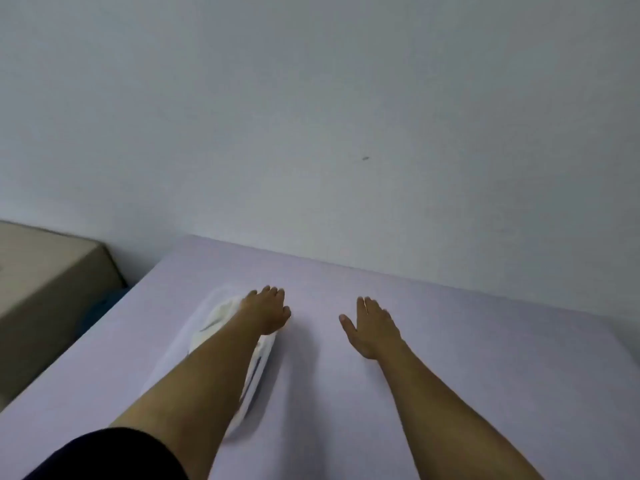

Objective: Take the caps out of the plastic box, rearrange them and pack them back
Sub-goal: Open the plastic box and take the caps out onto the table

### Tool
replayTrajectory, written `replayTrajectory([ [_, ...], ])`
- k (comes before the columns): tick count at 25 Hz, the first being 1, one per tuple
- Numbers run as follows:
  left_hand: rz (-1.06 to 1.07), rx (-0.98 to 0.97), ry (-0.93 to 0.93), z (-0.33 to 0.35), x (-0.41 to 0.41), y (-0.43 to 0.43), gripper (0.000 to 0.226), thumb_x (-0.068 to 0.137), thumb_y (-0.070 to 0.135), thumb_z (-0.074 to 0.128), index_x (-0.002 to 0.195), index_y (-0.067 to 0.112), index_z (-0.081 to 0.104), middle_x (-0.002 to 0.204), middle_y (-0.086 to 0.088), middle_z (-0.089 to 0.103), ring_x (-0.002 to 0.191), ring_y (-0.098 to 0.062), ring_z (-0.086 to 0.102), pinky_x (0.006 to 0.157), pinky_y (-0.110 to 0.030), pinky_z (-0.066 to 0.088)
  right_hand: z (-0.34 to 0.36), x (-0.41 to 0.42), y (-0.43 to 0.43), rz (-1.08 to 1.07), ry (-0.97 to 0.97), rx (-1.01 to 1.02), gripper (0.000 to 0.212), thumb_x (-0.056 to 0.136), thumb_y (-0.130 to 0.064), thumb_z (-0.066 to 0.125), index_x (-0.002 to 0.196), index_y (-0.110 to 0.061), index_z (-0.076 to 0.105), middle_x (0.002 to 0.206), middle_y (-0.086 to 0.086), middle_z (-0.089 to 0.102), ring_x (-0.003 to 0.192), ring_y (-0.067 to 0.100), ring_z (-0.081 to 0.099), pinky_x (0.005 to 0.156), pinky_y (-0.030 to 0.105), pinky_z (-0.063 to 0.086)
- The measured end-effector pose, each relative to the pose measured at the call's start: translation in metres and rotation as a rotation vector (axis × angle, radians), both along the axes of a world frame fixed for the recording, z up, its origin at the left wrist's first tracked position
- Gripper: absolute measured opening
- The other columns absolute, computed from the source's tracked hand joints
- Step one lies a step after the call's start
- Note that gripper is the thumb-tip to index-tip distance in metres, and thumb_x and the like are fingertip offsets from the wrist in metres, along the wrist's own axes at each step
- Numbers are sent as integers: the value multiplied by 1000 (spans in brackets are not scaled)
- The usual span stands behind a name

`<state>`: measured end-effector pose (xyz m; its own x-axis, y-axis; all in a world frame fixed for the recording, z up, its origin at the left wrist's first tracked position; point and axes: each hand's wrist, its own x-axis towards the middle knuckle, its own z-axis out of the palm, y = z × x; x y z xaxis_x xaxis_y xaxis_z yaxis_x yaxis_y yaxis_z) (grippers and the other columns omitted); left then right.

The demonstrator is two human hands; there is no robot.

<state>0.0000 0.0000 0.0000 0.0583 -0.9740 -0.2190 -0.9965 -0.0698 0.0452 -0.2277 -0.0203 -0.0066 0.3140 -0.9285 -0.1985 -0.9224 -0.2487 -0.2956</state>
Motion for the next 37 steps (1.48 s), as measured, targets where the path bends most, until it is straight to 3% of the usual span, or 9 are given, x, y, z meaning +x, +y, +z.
replayTrajectory([
  [6, 191, 66, -39, -62, 83, 66, 61, 100, 35, 24, 149, 1, 13, 158, -16, 15, 147, -27, 14, 118, -40, 16, -80, 87, 56, 78, -92, 330, 75, 97, -53, 22, 148, -5, -1, 158, 15, 1, 146, 27, 3, 119, 38, 3],
  [11, 534, 26, 174, -103, 139, 107, 73, 97, 50, 31, 150, 4, 10, 158, -15, 16, 145, -31, 18, 115, -47, 23, -115, 152, 105, -137, -672, 548, 74, 86, -59, 47, 143, -17, 24, 145, 5, 40, 132, 23, 40, 105, 31, 34],
  [14, 725, 9, 397, -119, 150, 118, 79, 91, 61, 36, 148, 8, 18, 148, -18, 39, 132, -39, 41, 104, -49, 36, -129, 174, 124, -307, -839, 545, 72, 84, -52, 58, 142, -21, 29, 138, -2, 48, 123, 18, 49, 99, 29, 41],
  [16, 773, -35, 412, -121, 148, 119, 73, 90, 62, 38, 140, 9, 33, 132, -20, 54, 118, -41, 51, 96, -46, 41, -129, 181, 128, -377, -842, 513, 62, 89, -41, 57, 139, -14, 33, 134, 3, 52, 117, 20, 53, 89, 24, 42],
  [19, 819, -111, 377, -121, 144, 119, 69, 90, 63, 38, 132, 9, 45, 122, -20, 60, 112, -41, 55, 93, -45, 43, -127, 183, 131, -412, -808, 494, 51, 93, -35, 51, 134, -9, 37, 130, 8, 54, 115, 24, 55, 84, 23, 40],
  [25, 845, -156, 452, -114, 83, 124, 61, 95, 55, 34, 127, 6, 48, 118, -19, 62, 109, -38, 57, 87, -42, 44, -113, 129, 125, -407, -726, 404, 43, 96, -32, 48, 129, -6, 43, 114, 2, 54, 101, 18, 53, 79, 20, 36],
  [32, 677, -56, 526, -112, -35, 123, 58, 96, 55, 30, 119, 6, 49, 110, -14, 64, 99, -31, 61, 73, -33, 41, -111, 5, 142, -565, -647, 319, 27, 94, -36, 48, 96, -9, 49, 88, 7, 58, 81, 23, 53, 71, 32, 42],
  [34, 655, -44, 527, -115, -54, 125, 57, 95, 56, 31, 118, 7, 48, 109, -13, 64, 98, -31, 62, 73, -34, 43, -110, -15, 149, -594, -640, 306, 33, 94, -37, 48, 99, -4, 51, 93, 12, 62, 84, 29, 56, 75, 36, 45],
  [37, 620, -66, 526, -119, -70, 131, 57, 95, 56, 32, 119, 7, 48, 110, -13, 64, 99, -33, 62, 76, -36, 45, -106, -31, 160, -613, -674, 353, 43, 97, -33, 44, 128, -4, 44, 128, 17, 54, 113, 31, 52, 90, 27, 37],
])
